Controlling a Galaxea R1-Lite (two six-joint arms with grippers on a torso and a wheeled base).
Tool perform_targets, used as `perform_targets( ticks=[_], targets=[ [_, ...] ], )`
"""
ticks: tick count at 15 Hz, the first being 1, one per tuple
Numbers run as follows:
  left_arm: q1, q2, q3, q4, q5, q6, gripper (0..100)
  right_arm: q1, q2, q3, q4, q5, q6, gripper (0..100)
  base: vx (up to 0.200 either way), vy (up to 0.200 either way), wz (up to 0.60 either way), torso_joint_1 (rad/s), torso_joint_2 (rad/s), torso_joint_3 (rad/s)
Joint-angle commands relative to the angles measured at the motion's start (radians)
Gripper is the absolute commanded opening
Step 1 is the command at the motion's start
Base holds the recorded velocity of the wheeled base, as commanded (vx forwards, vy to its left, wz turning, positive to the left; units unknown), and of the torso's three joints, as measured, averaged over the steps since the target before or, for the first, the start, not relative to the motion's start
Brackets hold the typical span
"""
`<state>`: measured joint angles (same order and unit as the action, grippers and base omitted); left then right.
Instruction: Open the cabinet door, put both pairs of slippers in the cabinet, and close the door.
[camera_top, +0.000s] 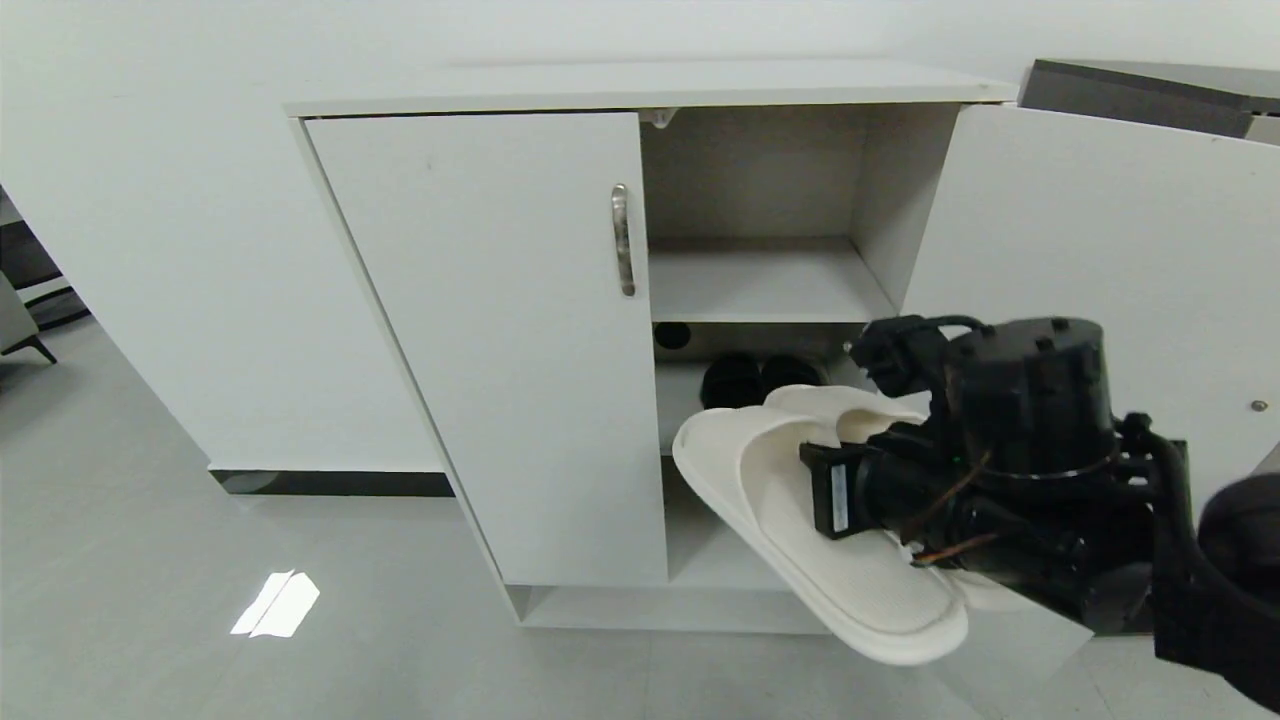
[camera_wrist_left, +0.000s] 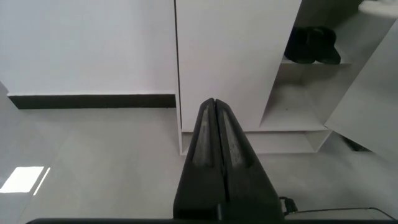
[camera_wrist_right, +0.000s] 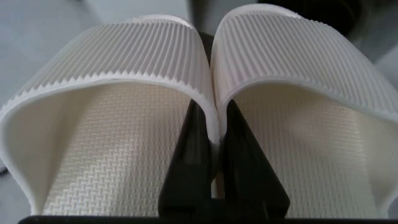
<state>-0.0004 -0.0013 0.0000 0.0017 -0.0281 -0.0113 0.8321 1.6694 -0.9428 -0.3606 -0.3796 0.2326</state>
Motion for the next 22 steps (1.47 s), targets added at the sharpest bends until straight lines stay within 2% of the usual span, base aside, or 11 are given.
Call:
perform_targets(
  ticks=[1, 3, 4, 6, 11, 16, 22],
  targets=[
    [0.000, 0.001, 0.000, 0.000, -0.001, 0.001, 0, 0.061, 0.082, -0.332, 0.298, -0.239, 0.162, 0, 0.000, 0.000, 0.00, 0.000, 0.00, 0.000],
    [-0.001, 0.001, 0.000, 0.000, -0.001, 0.002, 0, 0.062, 0.182, -0.459, 0.331, -0.427, 0.171, 0, 0.000, 0.000, 0.00, 0.000, 0.00, 0.000],
    [0.000, 0.001, 0.000, 0.000, -0.001, 0.002, 0, 0.061, 0.207, -0.473, 0.327, -0.470, 0.168, 0, 0.000, 0.000, 0.00, 0.000, 0.00, 0.000],
    [0.000, 0.001, 0.000, 0.000, -0.001, 0.001, 0, 0.062, 0.234, -0.473, 0.266, -0.473, 0.137, 0, 0.000, 0.000, 0.00, 0.000, 0.00, 0.000],
    [0.000, 0.001, 0.000, 0.000, -0.001, 0.001, 0, 0.042, 0.285, -0.407, -0.098, -0.467, -0.104, 0, 0.000, 0.000, 0.00, 0.000, 0.00, 0.000],
    [0.000, 0.001, 0.000, 0.000, 0.000, 0.004, 0, 0.012, 0.283, -0.410, -0.093, -0.435, -0.118, 0, 0.000, 0.000, 0.00, 0.000, 0.00, 0.000],
    [0.000, 0.001, 0.000, 0.000, 0.000, 0.004, 0, -0.028, 0.303, -0.449, -0.054, -0.412, -0.119, 0, 0.200, 0.000, 0.00, -0.001, 0.00, 0.005]
  ],
)
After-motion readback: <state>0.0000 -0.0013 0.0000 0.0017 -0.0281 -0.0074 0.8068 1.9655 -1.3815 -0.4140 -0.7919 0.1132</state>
